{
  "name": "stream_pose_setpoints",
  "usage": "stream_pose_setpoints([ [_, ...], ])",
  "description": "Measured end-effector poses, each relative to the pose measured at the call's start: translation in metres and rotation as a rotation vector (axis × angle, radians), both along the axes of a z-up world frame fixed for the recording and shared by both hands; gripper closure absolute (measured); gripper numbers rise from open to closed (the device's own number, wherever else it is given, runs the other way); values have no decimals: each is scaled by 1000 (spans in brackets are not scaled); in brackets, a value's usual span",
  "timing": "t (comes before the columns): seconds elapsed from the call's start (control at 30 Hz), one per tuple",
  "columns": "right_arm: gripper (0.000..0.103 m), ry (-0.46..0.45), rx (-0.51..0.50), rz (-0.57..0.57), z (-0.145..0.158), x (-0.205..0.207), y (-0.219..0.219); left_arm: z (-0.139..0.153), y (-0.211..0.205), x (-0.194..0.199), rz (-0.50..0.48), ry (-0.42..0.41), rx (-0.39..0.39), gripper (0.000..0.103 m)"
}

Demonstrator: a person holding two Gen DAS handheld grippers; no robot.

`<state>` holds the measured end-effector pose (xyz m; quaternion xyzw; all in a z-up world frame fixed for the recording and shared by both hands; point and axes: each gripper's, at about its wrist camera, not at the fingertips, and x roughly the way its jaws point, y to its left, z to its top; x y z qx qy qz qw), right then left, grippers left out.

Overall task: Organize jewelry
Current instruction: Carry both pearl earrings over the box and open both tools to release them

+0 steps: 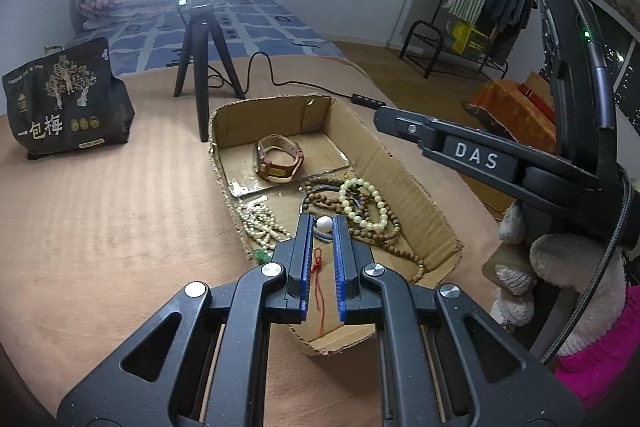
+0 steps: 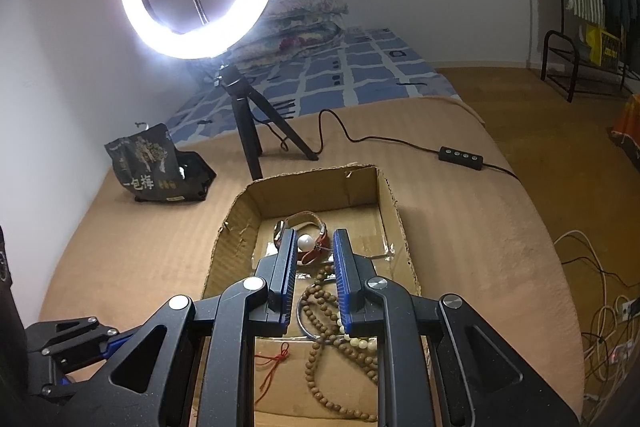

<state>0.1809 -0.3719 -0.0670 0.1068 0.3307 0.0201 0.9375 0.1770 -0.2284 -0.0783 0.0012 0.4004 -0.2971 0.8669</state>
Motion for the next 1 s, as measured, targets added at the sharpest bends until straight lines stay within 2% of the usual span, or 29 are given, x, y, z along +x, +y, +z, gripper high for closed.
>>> stream_pose_setpoints([
  [0.3,86,7,-2,10,-1,2,1,-1,-4,0,-11,6,-5,95],
  [0.37,84,12,-13,9,-2,3,3,-1,-4,0,-14,8,-3,89],
  [0.4,76,16,-18,13,-2,3,4,-2,-4,0,-13,9,-3,76],
  [0.43,63,16,-21,15,-2,3,5,-2,-3,0,-10,8,-5,63],
  [0.5,47,6,-35,8,-1,1,6,-1,-2,1,-4,0,-12,60],
  [0.67,38,-3,-54,-12,3,-1,6,0,-2,-1,-6,-2,-6,58],
  [0.73,32,-6,-57,-15,5,-1,7,1,-1,-1,-1,0,-1,44],
  [0.83,23,-5,-68,-28,7,-2,8,4,1,-2,5,-8,0,42],
  [1.0,23,-4,-77,-41,10,-3,9,6,3,-4,12,-2,2,37],
])
